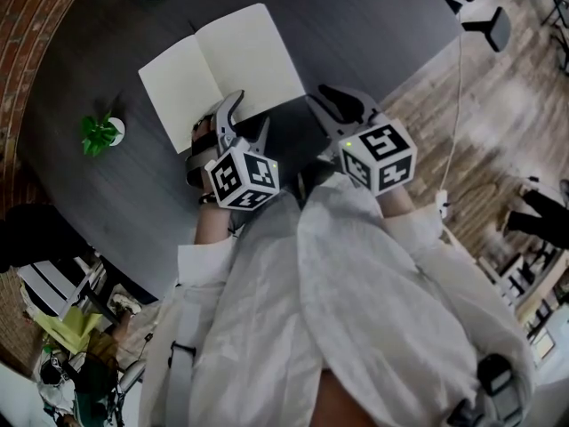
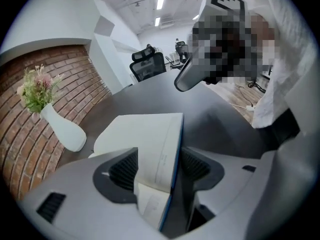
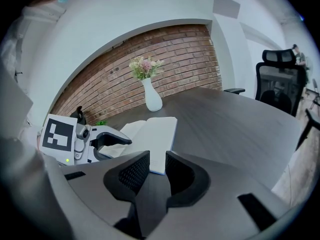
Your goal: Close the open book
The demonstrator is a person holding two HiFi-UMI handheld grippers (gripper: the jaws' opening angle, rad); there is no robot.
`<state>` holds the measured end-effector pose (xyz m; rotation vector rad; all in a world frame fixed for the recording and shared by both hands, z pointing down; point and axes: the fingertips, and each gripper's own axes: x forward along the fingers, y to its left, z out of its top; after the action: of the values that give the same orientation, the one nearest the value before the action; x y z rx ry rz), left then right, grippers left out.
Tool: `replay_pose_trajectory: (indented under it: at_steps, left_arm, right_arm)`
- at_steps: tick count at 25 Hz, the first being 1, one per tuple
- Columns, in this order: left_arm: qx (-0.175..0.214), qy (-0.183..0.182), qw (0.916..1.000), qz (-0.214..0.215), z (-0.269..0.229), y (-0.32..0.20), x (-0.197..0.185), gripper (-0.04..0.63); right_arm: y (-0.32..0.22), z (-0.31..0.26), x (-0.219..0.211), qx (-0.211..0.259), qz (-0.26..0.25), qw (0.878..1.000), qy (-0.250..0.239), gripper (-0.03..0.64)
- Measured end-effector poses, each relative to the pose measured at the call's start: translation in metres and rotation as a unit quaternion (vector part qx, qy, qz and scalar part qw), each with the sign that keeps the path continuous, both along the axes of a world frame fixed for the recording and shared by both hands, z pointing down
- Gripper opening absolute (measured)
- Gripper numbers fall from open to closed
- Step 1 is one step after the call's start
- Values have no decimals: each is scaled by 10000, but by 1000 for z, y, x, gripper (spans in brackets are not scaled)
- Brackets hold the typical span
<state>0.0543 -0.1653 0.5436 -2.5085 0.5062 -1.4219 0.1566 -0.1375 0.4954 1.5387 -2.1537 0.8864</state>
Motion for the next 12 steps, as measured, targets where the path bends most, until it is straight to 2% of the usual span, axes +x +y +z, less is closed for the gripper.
replay_pose_trajectory:
  at_steps: [12]
  left_arm:
    - [-145, 100, 9996, 211, 1, 0, 0, 250]
  right_arm:
    - [2, 3, -5, -90, -3, 9999, -71, 89]
